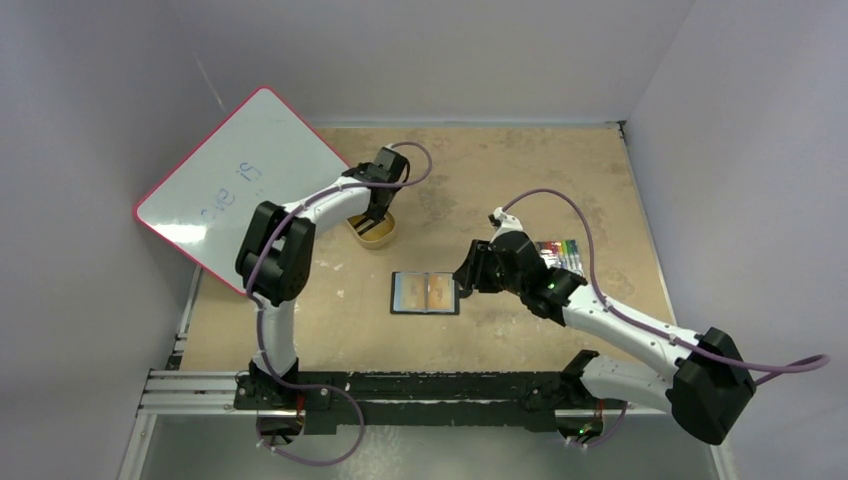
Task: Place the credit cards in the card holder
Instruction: Pick up the credit card from the storage box.
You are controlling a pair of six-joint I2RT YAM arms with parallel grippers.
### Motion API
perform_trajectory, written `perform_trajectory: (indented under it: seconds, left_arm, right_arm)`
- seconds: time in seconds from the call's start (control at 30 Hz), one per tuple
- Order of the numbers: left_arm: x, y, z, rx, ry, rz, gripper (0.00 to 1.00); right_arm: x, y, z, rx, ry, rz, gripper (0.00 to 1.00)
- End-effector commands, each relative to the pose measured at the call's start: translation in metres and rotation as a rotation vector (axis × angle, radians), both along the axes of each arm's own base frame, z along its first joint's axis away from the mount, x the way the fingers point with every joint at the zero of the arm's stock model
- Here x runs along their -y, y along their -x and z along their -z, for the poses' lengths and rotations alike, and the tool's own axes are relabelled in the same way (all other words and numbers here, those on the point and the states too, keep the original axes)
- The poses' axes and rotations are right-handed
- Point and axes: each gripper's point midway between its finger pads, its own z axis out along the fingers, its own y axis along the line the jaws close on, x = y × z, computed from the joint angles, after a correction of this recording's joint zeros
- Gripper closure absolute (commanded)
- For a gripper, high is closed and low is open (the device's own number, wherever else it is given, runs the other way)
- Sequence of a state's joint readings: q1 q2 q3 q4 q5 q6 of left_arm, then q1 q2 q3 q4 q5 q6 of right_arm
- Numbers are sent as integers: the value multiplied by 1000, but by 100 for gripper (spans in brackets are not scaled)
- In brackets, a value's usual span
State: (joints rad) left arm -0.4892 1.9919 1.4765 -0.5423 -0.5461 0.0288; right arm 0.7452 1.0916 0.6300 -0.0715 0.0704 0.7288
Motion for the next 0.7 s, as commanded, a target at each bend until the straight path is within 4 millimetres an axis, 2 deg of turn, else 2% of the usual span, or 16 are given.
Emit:
perform_trajectory:
  seconds: [0.0, 0.23, 0.67]
  left_arm:
    - [-4, -16, -13, 55, -41, -10, 40]
    - [-16, -21, -22, 95, -114, -47, 41]
    - [-17, -24, -34, 114, -118, -56, 53]
  right_arm:
    - [2, -8, -21, 56, -18, 26, 51]
    - [1, -9, -22, 59, -26, 30, 51]
    - [-2, -9, -19, 48, -30, 21, 51]
